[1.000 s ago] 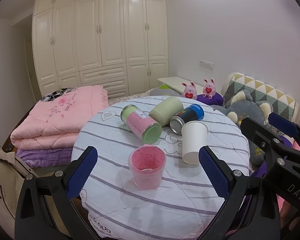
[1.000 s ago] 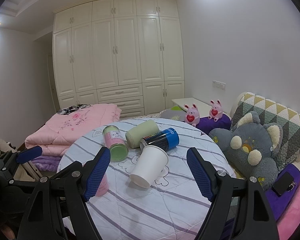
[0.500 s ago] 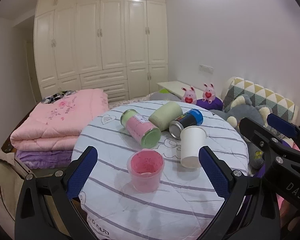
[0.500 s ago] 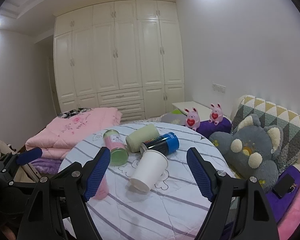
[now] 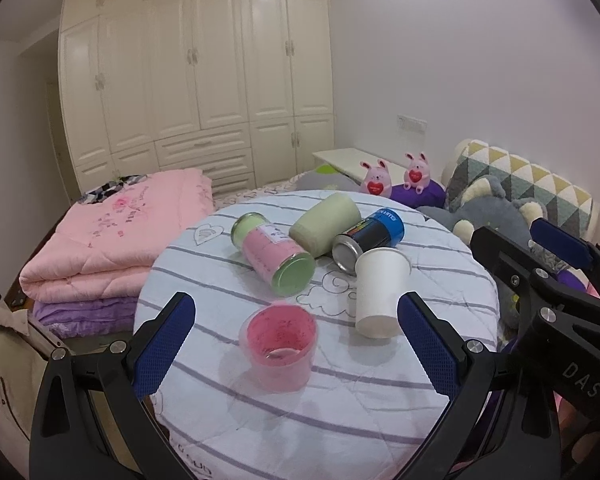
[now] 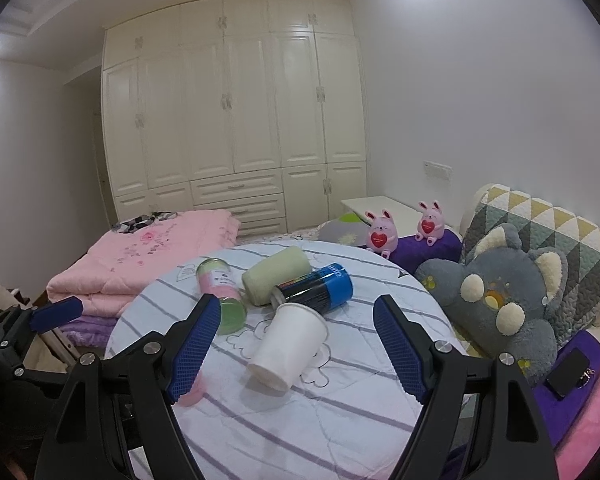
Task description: Flip cup upright
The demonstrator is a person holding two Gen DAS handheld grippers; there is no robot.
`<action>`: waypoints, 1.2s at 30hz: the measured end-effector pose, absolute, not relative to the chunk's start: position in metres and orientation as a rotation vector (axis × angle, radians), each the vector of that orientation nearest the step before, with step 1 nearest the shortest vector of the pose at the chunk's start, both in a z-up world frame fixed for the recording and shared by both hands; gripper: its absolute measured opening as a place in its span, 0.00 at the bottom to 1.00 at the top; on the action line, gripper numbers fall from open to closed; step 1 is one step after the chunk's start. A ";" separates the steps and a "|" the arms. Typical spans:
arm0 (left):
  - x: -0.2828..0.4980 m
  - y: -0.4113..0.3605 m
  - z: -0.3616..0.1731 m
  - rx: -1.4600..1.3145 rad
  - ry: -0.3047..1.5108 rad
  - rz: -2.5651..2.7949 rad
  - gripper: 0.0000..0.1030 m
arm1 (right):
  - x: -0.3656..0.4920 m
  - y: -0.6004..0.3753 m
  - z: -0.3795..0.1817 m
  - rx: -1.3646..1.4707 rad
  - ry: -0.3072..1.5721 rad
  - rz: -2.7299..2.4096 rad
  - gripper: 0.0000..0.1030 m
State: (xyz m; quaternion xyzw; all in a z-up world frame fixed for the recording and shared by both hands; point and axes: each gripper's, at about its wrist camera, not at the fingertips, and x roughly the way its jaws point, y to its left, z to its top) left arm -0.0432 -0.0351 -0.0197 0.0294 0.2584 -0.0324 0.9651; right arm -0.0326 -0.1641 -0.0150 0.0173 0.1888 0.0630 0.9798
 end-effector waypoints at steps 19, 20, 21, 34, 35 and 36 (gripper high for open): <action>-0.029 -0.040 -0.017 0.055 0.530 -0.067 0.99 | -0.018 -0.171 -0.014 0.040 0.397 0.122 0.78; -0.028 -0.040 -0.017 0.055 0.529 -0.066 0.99 | -0.018 -0.170 -0.014 0.039 0.397 0.123 0.78; -0.028 -0.040 -0.017 0.056 0.530 -0.065 0.99 | -0.018 -0.170 -0.014 0.037 0.397 0.122 0.78; -0.025 -0.036 -0.016 0.054 0.522 -0.057 0.99 | -0.018 -0.161 -0.011 0.022 0.398 0.120 0.78; -0.024 -0.035 -0.016 0.054 0.520 -0.054 0.99 | -0.018 -0.160 -0.011 0.021 0.397 0.121 0.78; -0.023 -0.034 -0.016 0.055 0.518 -0.052 0.99 | -0.018 -0.160 -0.011 0.020 0.397 0.120 0.78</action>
